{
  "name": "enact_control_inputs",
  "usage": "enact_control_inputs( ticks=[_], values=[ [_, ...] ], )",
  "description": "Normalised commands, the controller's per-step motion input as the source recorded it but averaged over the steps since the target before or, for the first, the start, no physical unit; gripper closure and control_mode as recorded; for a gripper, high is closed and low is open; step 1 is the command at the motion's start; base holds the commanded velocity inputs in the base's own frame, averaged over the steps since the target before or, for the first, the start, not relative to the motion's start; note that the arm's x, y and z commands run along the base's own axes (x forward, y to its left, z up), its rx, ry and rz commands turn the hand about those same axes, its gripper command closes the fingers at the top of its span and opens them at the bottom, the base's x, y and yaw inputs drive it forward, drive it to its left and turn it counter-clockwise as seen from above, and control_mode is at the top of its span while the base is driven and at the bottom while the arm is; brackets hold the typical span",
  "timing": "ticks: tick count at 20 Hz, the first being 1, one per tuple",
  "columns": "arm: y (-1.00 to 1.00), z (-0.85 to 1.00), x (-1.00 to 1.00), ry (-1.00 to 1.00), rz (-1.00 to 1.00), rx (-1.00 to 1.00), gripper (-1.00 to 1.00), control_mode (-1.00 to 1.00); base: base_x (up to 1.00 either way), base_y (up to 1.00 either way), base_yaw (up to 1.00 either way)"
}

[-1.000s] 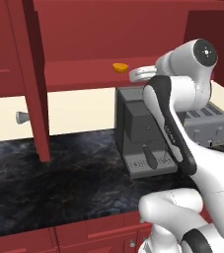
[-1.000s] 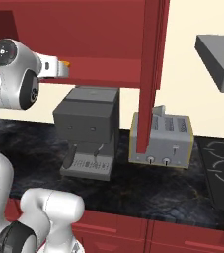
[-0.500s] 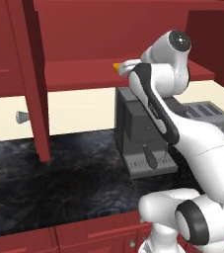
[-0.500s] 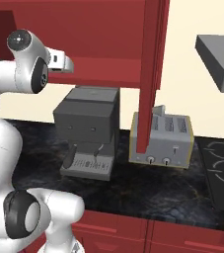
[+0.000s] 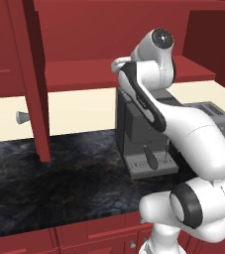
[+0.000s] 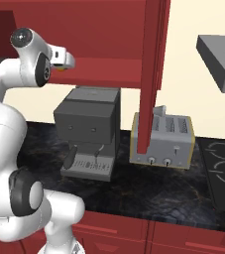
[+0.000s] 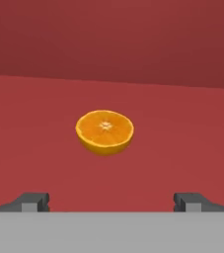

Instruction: Pick the oranges from the cabinet and place them in one bowl. Pick the banana from the sink and place it in the other bowl.

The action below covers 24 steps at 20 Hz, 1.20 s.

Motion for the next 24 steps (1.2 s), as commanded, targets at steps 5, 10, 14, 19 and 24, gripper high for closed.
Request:
enact_control_inputs(
  ticks=[5,10,14,19,24],
  values=[
    [0.22,0.0,0.5,0.11,-0.01,-0.02,-1.0,-1.0,0.0,0.0,0.0],
    [0.03,0.01,0.51,0.16,0.0,-0.01,-1.0,-1.0,0.0,0.0,0.0],
    [0.0,-0.1,0.4,-0.06,0.0,-0.01,-1.0,-1.0,0.0,0.0,0.0],
    [0.0,-0.12,0.25,-0.07,0.0,-0.03,-1.0,-1.0,0.0,0.0,0.0],
    [0.0,-0.09,0.24,-0.01,0.0,0.0,-1.0,-1.0,0.0,0.0,0.0]
  ],
)
